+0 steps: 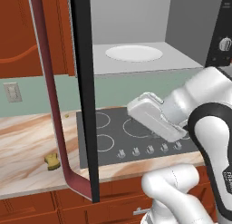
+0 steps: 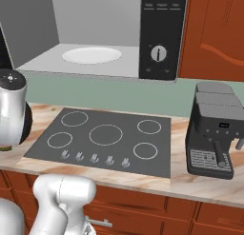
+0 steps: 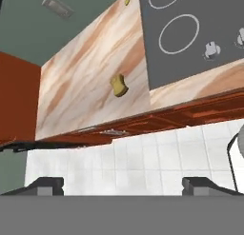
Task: Place the sponge inside the microwave to prepare for sanitizing.
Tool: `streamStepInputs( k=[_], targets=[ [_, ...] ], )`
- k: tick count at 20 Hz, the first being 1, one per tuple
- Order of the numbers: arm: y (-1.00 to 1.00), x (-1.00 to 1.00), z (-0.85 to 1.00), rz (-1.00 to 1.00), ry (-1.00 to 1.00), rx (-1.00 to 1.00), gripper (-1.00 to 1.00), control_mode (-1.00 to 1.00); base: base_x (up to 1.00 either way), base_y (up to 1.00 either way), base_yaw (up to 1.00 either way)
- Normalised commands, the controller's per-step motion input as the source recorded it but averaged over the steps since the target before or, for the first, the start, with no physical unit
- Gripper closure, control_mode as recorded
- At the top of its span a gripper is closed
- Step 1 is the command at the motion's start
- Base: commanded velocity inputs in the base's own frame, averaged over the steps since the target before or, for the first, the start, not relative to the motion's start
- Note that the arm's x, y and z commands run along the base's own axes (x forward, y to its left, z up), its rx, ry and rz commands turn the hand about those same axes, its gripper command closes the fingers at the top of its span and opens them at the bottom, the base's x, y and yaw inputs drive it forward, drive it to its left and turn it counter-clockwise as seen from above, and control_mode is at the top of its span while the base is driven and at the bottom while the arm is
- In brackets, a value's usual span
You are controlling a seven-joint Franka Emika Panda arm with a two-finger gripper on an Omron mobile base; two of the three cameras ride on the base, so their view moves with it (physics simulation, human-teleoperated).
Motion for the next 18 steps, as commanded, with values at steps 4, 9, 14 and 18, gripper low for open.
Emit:
streamStepInputs(
  k=[4,9,14,18],
  targets=[
    [-0.06,0.79,-0.83,0.13,-0.14,-0.2,-1.0,-1.0,0.0,0.0,0.0],
    [0.13,0.95,-0.38,0.19,0.06,-0.24,-1.0,-1.0,0.0,0.0,0.0],
    [0.51,0.78,-0.1,0.06,0.06,-0.16,-1.0,-1.0,0.0,0.0,0.0],
    [0.37,0.72,-0.32,0.0,0.08,-0.25,-1.0,-1.0,0.0,0.0,0.0]
  ],
)
